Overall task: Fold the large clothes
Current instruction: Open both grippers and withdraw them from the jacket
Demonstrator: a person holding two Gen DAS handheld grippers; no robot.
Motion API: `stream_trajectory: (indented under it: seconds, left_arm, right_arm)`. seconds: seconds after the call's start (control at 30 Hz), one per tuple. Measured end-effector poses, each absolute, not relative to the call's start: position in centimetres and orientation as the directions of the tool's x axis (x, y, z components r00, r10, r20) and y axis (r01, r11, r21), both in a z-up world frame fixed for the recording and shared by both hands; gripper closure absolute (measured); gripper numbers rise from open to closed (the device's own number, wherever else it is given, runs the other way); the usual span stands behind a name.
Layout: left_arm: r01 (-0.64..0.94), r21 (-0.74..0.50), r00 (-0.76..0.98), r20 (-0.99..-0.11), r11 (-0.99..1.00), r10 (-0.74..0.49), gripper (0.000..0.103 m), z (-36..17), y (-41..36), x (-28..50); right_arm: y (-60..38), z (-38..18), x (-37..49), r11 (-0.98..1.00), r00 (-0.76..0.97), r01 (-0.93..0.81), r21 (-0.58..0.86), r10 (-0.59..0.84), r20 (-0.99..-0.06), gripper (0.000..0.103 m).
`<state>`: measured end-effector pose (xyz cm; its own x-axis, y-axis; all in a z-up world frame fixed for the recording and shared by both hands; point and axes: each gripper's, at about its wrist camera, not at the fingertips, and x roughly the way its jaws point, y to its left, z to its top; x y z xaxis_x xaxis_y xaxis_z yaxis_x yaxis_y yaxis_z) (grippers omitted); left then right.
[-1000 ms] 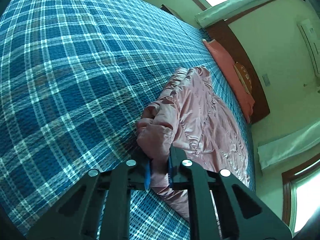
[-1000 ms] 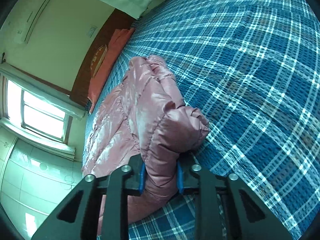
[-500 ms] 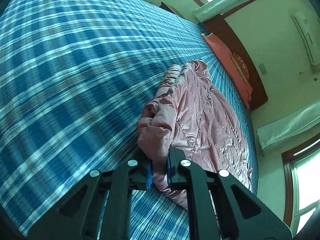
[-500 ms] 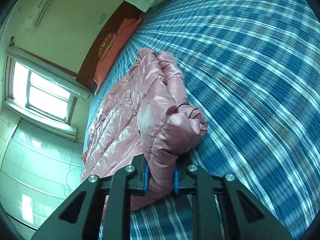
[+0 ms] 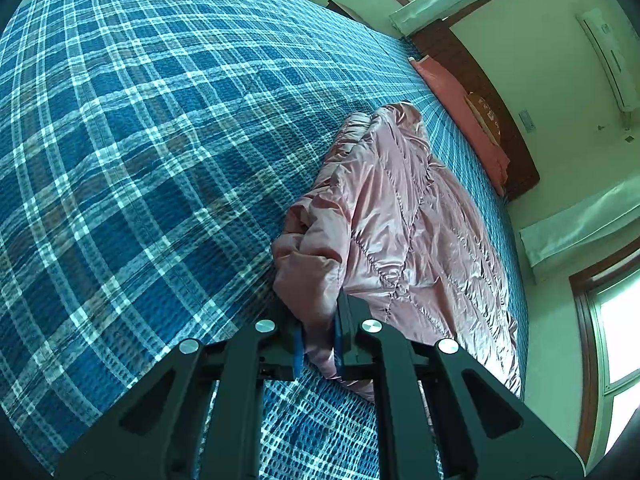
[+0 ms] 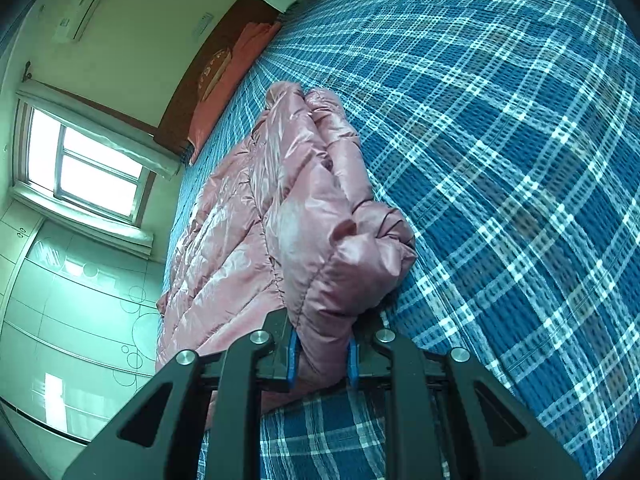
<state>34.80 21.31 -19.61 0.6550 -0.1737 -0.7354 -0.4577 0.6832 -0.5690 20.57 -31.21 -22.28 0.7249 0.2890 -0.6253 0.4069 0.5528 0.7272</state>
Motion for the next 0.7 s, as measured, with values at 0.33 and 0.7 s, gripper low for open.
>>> stream_trajectory:
  seconds: [0.33, 0.7]
  left_arm:
    - [-0.466, -0.515, 0.635, -0.761, 0.72, -0.133, 0.074, -20.1, 21.5, 34.8]
    - [-0.442, -0.354, 0.594, -0.804, 0.824, -0.027, 0.071, -18.0, 20.7, 34.2]
  right_arm:
    - [-31.5, -22.2, 19.1, 0.566, 0.72, 0.413, 0.713, 0.276, -0.636, 0.074]
    - [-31.8, -19.6, 16.1, 0.674, 0.692, 0.435, 0.597, 0.174, -0.701, 0.07]
